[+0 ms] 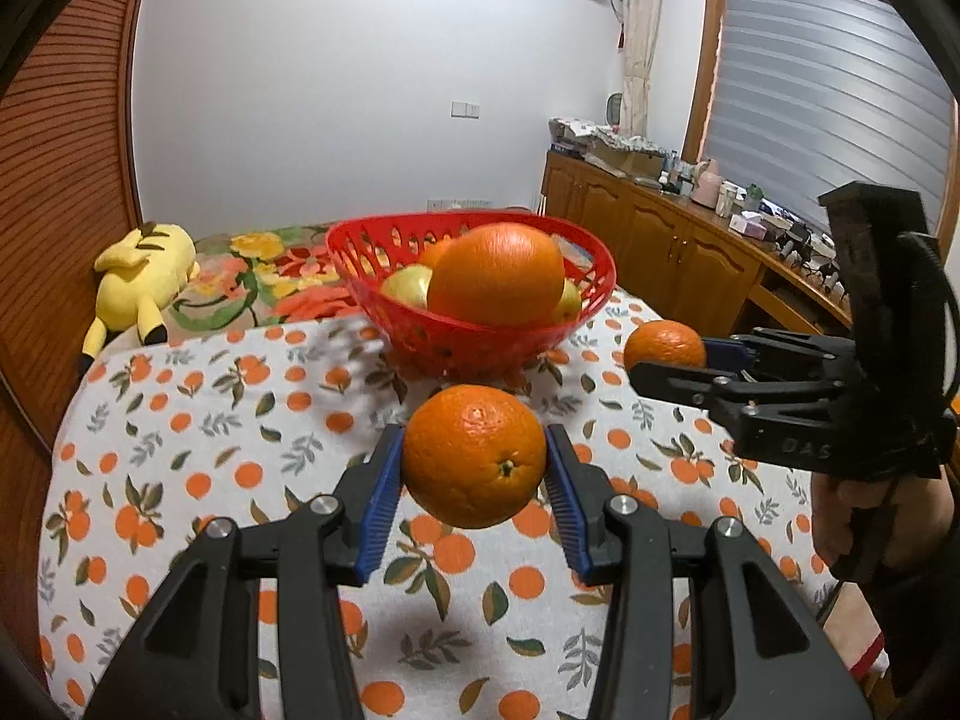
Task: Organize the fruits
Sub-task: 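Lift both tangerines and carry them over the red basket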
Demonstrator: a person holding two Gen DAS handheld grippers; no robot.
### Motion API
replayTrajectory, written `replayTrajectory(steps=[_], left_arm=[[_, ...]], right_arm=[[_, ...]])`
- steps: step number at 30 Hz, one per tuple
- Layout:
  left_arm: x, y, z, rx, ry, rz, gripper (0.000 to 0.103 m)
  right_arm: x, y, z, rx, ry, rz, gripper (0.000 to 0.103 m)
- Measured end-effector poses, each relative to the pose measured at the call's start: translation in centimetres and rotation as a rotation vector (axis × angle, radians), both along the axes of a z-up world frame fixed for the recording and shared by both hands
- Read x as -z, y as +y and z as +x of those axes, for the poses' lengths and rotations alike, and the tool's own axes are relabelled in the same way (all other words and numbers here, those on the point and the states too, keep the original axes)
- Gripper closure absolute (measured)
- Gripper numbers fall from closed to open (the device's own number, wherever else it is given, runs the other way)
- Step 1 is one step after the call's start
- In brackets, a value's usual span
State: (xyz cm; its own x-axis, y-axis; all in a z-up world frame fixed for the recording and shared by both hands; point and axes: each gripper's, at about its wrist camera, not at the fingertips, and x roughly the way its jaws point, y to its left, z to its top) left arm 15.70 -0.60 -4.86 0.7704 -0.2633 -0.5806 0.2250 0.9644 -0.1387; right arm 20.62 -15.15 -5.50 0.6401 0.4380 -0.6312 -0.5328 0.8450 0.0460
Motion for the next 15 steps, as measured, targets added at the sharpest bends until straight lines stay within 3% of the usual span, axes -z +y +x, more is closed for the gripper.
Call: replayTrajectory(steps=[15], left_arm=[[-3.3,0.3,4.3,0.009,-0.057,0.029,0.059]], right_arm=[[-3.3,-0.7,4.0,0.005,-0.07,-0.011,0.057]])
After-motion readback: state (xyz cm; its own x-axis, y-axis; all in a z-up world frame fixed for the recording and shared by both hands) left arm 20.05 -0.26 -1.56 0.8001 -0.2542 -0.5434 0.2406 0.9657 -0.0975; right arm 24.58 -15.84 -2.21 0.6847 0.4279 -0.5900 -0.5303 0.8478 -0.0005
